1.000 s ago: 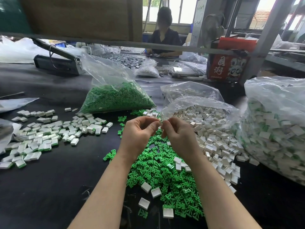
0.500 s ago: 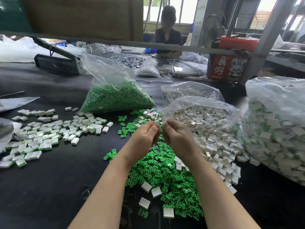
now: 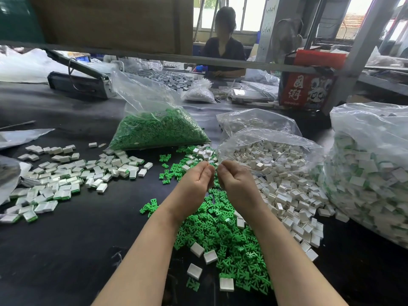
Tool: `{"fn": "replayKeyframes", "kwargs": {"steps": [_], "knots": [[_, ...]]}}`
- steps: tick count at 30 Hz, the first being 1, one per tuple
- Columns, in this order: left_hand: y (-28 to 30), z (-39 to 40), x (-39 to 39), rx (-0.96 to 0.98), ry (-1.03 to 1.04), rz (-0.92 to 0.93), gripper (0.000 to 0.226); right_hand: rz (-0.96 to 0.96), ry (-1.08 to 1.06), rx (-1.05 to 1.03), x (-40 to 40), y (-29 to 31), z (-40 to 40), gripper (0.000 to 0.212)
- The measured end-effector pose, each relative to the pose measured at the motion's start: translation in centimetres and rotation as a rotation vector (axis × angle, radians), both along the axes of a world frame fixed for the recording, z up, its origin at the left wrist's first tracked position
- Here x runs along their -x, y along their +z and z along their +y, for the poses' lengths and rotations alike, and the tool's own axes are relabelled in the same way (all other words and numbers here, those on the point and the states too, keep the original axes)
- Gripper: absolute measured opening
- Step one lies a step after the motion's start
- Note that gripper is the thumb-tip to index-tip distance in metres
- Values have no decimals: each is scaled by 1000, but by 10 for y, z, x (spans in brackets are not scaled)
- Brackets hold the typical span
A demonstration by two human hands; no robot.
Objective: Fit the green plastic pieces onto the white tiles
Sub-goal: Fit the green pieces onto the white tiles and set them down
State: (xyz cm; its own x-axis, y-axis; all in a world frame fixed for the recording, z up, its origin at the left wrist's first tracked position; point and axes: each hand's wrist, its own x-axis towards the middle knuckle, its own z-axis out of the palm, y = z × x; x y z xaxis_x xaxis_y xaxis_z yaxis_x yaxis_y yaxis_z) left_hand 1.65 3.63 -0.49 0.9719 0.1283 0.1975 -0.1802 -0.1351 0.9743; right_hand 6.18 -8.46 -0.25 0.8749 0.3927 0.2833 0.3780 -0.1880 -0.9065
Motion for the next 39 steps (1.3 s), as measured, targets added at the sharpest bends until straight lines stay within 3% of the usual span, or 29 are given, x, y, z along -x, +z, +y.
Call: {"fn": "replayKeyframes", "kwargs": {"steps": [7,10,14,20,23,31,35,39], "knots": [[-3,3,-1,-30,-2,22,24,22,34,13,0,-1,0,35],[-2,4,-1,10,-30,51,42,50,56,5,0,-1,-1,36],[-6,6,-3,-13,-38,51,23,47,72,-34,3,1,-1,31],[-11,10,-6,11,-62,37,28,84,114,-52,3,1,-2,27],[-12,9,-7,-2,-87,40,18,79,131,-18,2,-1,-4,29],[-14,10,-8,-1,-75,35,18,102,157,-43,2,0,-5,31],[-11,13,-7,39,-93,60,32,169,186,-62,0,3,-9,29],[-5,10,-1,-45,-111,43,24,147,175,27,0,6,-13,37]]}}
